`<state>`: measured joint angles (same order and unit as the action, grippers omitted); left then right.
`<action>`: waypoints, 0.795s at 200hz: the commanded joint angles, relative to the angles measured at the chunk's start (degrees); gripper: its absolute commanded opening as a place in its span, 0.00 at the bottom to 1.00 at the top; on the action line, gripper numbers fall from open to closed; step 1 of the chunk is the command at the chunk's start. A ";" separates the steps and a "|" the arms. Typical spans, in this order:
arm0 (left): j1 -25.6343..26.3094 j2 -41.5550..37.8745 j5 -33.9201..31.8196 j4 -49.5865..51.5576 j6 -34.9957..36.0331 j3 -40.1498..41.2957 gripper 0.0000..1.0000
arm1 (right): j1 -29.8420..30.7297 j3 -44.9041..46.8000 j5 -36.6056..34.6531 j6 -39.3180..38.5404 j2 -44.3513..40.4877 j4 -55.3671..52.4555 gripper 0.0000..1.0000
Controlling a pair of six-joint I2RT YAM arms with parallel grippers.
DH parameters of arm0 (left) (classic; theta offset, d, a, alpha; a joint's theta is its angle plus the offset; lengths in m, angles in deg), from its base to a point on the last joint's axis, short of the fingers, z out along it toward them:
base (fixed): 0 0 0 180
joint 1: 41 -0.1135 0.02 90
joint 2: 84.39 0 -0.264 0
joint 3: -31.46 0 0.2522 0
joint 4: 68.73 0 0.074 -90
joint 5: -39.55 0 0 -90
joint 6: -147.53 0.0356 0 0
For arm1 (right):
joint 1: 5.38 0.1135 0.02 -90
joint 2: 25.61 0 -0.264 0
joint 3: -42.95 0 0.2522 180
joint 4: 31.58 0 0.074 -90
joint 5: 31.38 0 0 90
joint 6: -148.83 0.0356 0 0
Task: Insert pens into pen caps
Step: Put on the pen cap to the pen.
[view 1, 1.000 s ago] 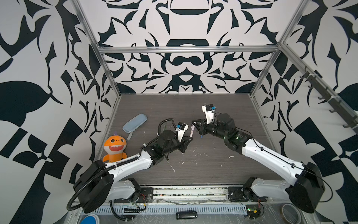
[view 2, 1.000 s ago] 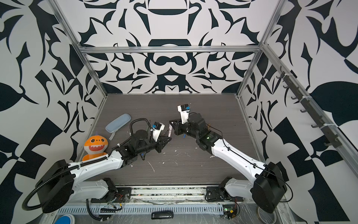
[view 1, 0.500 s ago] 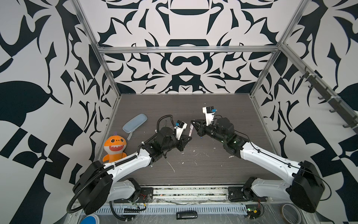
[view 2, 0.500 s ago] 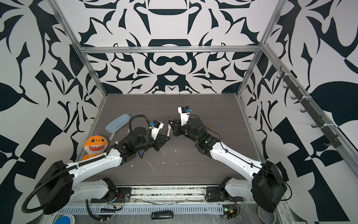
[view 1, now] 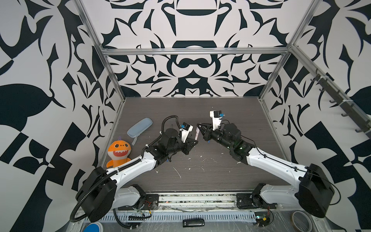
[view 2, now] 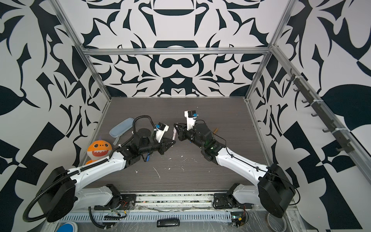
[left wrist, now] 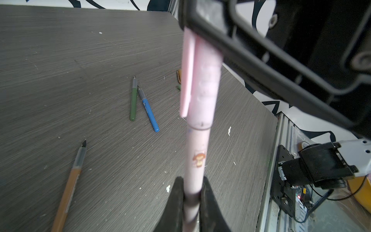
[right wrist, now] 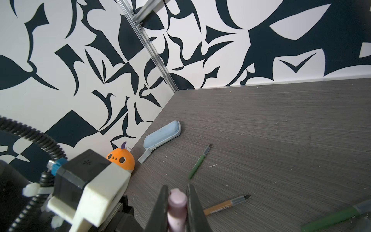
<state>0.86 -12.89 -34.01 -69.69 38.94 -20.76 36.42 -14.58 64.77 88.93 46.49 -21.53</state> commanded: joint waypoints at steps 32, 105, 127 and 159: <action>-3.14 0.77 -1.07 -14.91 -6.95 -1.52 0.00 | 2.42 -7.95 3.17 -3.65 -1.66 -21.26 0.34; -3.06 -2.14 -1.24 -16.97 -10.24 7.66 0.00 | 2.43 -19.87 1.65 -7.48 -5.01 -28.12 0.58; -3.11 -2.76 -1.03 -17.16 -10.12 7.94 0.00 | 2.42 -16.96 1.16 -6.42 -6.29 -28.31 0.60; -3.04 -3.46 -0.38 -17.28 -9.60 8.41 0.00 | 2.41 -15.05 -0.29 -6.03 -7.93 -30.75 0.62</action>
<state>-2.35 -14.92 -34.73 -84.01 29.65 -13.06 38.87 -30.45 65.91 82.68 39.97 -49.95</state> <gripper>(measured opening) 0.145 0.617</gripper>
